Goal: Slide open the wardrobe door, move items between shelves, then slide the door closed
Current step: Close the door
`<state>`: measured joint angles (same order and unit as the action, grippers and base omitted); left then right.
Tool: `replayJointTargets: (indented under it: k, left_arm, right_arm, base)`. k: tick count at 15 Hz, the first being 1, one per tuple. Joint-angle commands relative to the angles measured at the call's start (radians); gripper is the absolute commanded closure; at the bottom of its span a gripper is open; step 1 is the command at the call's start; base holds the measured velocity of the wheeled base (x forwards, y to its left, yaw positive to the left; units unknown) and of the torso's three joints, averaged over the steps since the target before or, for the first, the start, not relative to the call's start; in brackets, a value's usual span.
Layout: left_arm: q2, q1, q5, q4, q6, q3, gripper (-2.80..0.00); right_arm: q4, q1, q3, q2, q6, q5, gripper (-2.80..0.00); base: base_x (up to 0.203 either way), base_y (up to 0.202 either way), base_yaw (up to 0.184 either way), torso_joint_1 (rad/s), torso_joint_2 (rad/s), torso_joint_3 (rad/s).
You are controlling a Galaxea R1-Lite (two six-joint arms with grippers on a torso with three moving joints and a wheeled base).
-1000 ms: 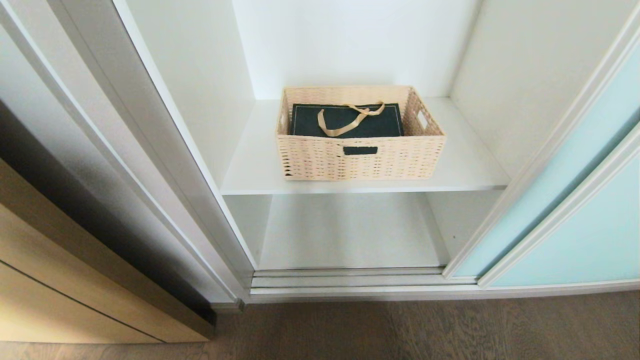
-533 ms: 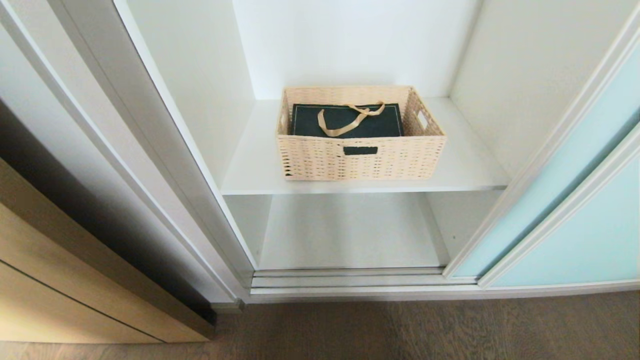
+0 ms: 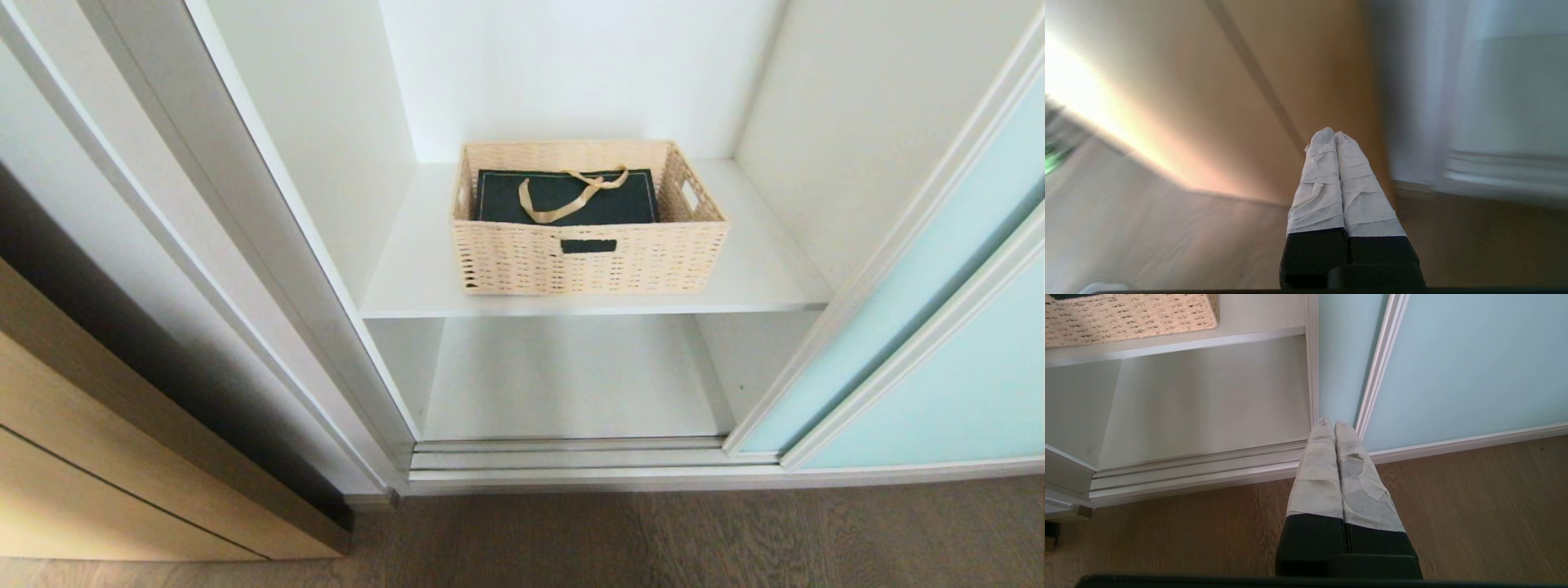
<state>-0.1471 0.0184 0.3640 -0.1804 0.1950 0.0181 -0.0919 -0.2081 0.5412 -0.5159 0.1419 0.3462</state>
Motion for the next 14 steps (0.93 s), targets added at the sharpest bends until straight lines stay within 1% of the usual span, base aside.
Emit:
replayJointTargets:
  k: [1,2,3,4,5,6,7,8,11,13,14]
  left_arm:
    - [0.140,-0.006,-0.141,0.118,0.001,0.014,0.00]
    - [0.150,-0.008,-0.206,0.185,-0.008,0.025,0.00]
    - [0.146,-0.009,-0.264,0.216,-0.035,0.032,0.00]
    - [0.146,-0.009,-0.309,0.229,-0.051,0.037,0.00]
    - [0.144,-0.009,-0.333,0.233,-0.069,0.035,0.00]
    - [0.144,-0.009,-0.346,0.228,-0.099,0.032,0.00]
    - [0.144,-0.009,-0.352,0.231,-0.109,0.022,0.00]
    - [0.145,-0.009,-0.364,0.233,-0.112,0.004,0.00]
    - [0.146,-0.009,-0.368,0.226,-0.115,0.000,0.00]
    - [0.146,-0.009,-0.367,0.225,-0.115,0.000,0.00]
    - [0.146,-0.009,-0.367,0.226,-0.115,0.000,0.00]
  right_arm:
    - [-0.002,-0.001,-0.008,0.009,0.001,0.003,0.00]
    - [-0.002,-0.001,-0.018,0.019,0.001,0.006,0.00]
    - [-0.002,-0.001,-0.035,0.038,0.000,0.011,0.00]
    - [-0.002,-0.001,-0.059,0.048,-0.005,0.014,0.00]
    - [-0.002,-0.001,-0.062,0.050,-0.010,0.016,0.00]
    - [-0.002,-0.001,-0.052,0.049,-0.010,0.016,0.00]
    - [-0.002,0.000,-0.052,0.057,-0.011,0.021,0.00]
    - [-0.004,0.002,-0.053,0.067,-0.014,0.022,0.00]
    - [-0.022,0.004,-0.033,0.067,-0.015,0.031,0.00]
    - [-0.034,0.014,0.012,0.065,-0.016,0.060,0.00]
    - [-0.073,0.019,0.035,0.068,-0.016,0.082,0.00]
  base:
    - [0.000,0.000,0.000,0.000,0.00,0.000]
    - [0.000,0.000,0.000,0.000,0.00,0.000]
    - [0.000,0.000,0.000,0.000,0.00,0.000]
    - [0.000,0.000,0.000,0.000,0.00,0.000]
    - [0.000,0.000,0.000,0.000,0.00,0.000]
    - [0.000,0.000,0.000,0.000,0.00,0.000]
    - [0.000,0.000,0.000,0.000,0.00,0.000]
    - [0.000,0.000,0.000,0.000,0.00,0.000]
    - [0.000,0.000,0.000,0.000,0.00,0.000]
    - [0.000,0.000,0.000,0.000,0.00,0.000]
    - [0.000,0.000,0.000,0.000,0.00,0.000]
